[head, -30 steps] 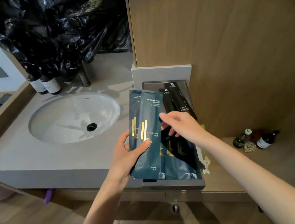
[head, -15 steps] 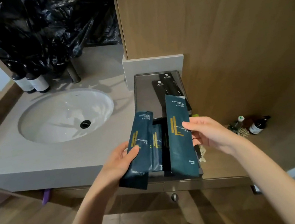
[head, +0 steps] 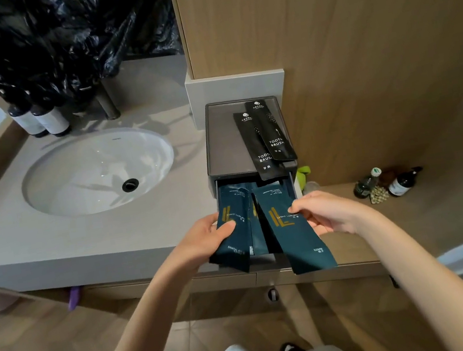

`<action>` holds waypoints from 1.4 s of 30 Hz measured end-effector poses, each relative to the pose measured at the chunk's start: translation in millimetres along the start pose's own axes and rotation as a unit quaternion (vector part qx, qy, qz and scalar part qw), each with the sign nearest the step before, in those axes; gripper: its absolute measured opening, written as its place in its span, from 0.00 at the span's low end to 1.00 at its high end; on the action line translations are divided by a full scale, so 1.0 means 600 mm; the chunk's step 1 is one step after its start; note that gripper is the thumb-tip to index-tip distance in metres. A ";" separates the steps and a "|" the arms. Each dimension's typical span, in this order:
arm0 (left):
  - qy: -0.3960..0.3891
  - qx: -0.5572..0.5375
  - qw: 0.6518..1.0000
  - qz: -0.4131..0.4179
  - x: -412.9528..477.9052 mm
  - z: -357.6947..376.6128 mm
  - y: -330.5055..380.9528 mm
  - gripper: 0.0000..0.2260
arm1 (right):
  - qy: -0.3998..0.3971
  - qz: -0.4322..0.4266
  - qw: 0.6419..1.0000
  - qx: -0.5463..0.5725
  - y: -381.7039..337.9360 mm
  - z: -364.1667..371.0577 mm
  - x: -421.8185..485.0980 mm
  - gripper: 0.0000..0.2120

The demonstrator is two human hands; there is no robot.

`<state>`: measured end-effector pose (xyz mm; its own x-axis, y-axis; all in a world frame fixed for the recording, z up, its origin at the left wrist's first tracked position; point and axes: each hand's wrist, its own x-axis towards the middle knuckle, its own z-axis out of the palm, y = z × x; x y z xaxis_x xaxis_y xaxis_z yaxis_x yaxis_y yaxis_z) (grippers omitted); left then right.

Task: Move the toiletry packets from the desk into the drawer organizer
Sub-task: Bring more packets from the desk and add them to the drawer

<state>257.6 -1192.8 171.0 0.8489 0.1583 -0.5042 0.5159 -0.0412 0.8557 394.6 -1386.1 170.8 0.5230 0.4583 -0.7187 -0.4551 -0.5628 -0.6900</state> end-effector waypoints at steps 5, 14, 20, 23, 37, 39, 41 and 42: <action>0.092 0.103 0.990 0.020 0.052 0.019 -0.007 0.27 | 0.032 -0.003 0.998 -0.049 -0.012 0.011 0.012 0.04; 0.187 0.488 0.837 0.159 0.056 0.028 -0.030 0.21 | 0.122 -0.041 0.978 -0.161 -0.008 0.017 0.038 0.14; 0.020 0.578 0.794 0.186 0.074 0.029 -0.043 0.21 | 0.221 -0.106 0.921 -0.304 0.010 0.012 0.064 0.17; 0.005 0.605 0.778 0.169 0.086 0.028 -0.046 0.21 | 0.277 -0.127 0.892 -0.333 0.015 0.016 0.075 0.20; 0.009 0.678 0.718 0.157 0.092 0.019 -0.045 0.25 | 0.464 -0.193 0.738 -0.450 0.043 0.038 0.094 0.17; 0.008 0.660 0.732 0.167 0.089 0.023 -0.045 0.24 | 0.477 -0.183 0.752 -0.417 0.043 0.044 0.106 0.14; 0.005 0.626 0.760 0.177 0.084 0.024 -0.048 0.24 | 0.480 -0.185 0.776 -0.365 0.040 0.047 0.114 0.09; 0.002 0.604 0.777 0.178 0.080 0.024 -0.049 0.25 | 0.479 -0.195 0.783 -0.345 0.039 0.047 0.115 0.07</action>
<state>284.8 -1198.0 119.8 0.9635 -0.0724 -0.2579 -0.0186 -0.9786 0.2051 399.5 -1348.1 102.6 0.9765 0.1468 0.1577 0.1984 -0.8980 -0.3926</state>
